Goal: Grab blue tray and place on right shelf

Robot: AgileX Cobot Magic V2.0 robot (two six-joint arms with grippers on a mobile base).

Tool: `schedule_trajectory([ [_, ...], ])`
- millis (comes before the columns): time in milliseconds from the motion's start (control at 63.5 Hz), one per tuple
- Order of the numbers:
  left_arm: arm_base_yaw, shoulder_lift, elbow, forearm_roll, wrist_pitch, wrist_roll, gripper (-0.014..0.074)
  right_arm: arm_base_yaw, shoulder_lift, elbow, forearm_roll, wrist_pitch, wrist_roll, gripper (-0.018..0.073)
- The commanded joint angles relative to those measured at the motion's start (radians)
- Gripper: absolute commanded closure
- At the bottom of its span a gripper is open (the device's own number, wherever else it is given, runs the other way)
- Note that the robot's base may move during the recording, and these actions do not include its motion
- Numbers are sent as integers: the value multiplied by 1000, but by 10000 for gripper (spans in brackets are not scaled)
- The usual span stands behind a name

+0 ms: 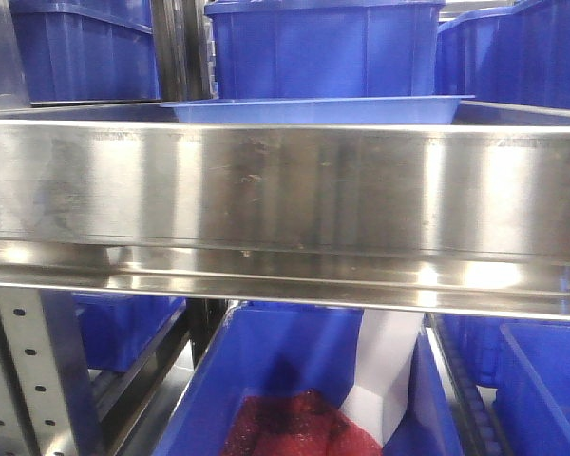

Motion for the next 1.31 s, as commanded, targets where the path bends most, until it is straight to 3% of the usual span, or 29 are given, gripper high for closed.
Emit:
schedule_trajectory([
  [0, 1, -15, 29, -11, -77, 4, 645, -13, -25, 33, 3, -156, -12, 500],
  [173, 1, -15, 29, -11, -77, 4, 645, -13, -31, 157, 11, -329, -26, 500],
  [1291, 1, -15, 29, -11, -77, 4, 645, -13, -31, 153, 12, -308, -29, 500],
])
